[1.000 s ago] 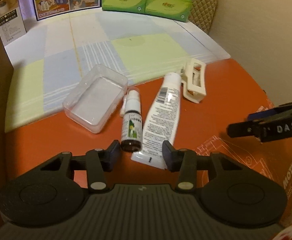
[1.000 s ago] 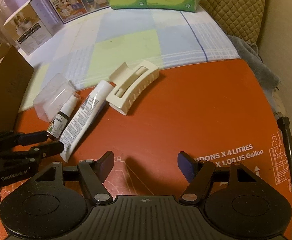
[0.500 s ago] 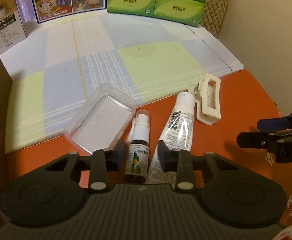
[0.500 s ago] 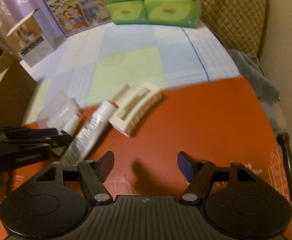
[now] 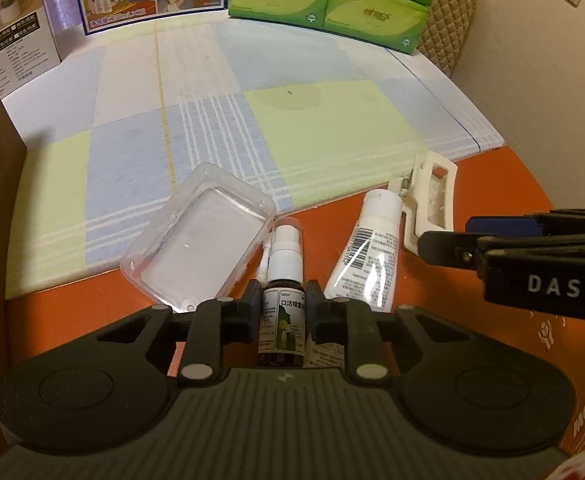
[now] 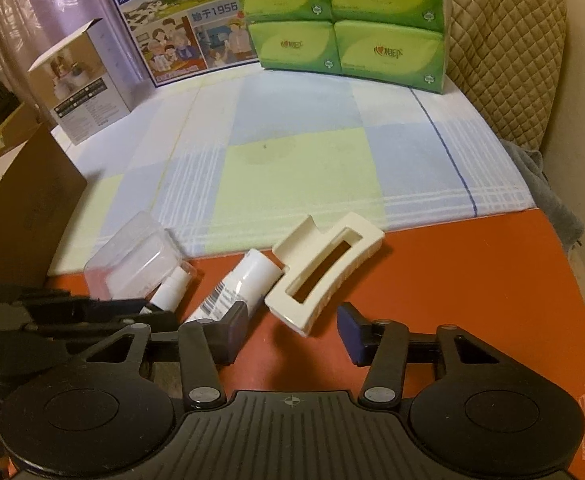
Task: Organize rigid objects
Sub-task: 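Grasp the small spray bottle with the left tool while the right tool grasps the cream hair clip, then lift spray bottle with left tool while right tool carries hair clip to storage box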
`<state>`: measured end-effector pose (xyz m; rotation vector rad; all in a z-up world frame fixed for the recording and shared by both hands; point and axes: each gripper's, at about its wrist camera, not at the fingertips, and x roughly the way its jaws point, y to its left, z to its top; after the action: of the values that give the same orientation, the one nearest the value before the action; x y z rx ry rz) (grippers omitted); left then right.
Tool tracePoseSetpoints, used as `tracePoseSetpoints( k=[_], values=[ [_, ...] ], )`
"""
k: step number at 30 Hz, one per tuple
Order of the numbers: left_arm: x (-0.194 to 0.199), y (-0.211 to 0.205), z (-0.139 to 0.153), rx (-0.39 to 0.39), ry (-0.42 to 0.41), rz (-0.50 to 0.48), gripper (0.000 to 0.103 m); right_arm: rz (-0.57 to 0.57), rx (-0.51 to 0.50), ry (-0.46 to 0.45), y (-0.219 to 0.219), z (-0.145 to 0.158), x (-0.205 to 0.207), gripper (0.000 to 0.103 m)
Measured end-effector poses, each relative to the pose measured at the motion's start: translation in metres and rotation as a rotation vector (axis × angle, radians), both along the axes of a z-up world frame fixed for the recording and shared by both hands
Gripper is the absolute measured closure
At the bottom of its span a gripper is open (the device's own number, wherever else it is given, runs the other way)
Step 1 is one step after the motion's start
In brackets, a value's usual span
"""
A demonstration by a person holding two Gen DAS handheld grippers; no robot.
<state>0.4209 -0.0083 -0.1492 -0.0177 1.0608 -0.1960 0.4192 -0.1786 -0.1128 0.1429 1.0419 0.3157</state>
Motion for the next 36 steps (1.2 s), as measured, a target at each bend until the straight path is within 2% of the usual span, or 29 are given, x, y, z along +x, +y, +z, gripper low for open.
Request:
tracePoseSetpoints(
  k=[5,8,9,14,22,26,28,32,36],
  values=[
    [0.001,-0.001,0.0,0.0,-0.001,0.004,0.084,-0.027,-0.006,0.011,0.004,-0.007,0.01,0.058],
    [0.002,-0.001,0.0,-0.004,0.0,0.009,0.084,-0.032,-0.017,0.025,0.003,-0.012,0.013,0.07],
    [0.002,-0.001,0.0,-0.006,0.001,0.01,0.084,-0.034,-0.018,0.028,0.002,-0.013,0.014,0.07],
    [0.001,0.001,0.001,-0.01,0.009,0.015,0.084,-0.016,-0.022,0.029,-0.009,-0.013,0.009,0.071],
    [-0.008,0.005,0.001,-0.024,0.024,0.03,0.084,0.071,-0.033,0.062,-0.035,-0.009,-0.02,0.071],
    [-0.011,0.007,0.002,-0.032,0.033,0.039,0.084,0.053,-0.032,0.099,-0.048,-0.01,-0.029,0.071],
    [-0.009,0.006,0.001,-0.023,0.046,0.043,0.084,0.035,-0.017,0.111,-0.053,-0.01,-0.03,0.069],
    [-0.008,0.003,0.0,-0.01,0.042,0.039,0.084,0.016,-0.031,0.107,-0.048,-0.007,-0.026,0.05],
    [-0.007,0.002,-0.001,-0.006,0.037,0.037,0.083,0.001,-0.064,0.08,-0.04,-0.008,-0.02,0.049]
  ],
)
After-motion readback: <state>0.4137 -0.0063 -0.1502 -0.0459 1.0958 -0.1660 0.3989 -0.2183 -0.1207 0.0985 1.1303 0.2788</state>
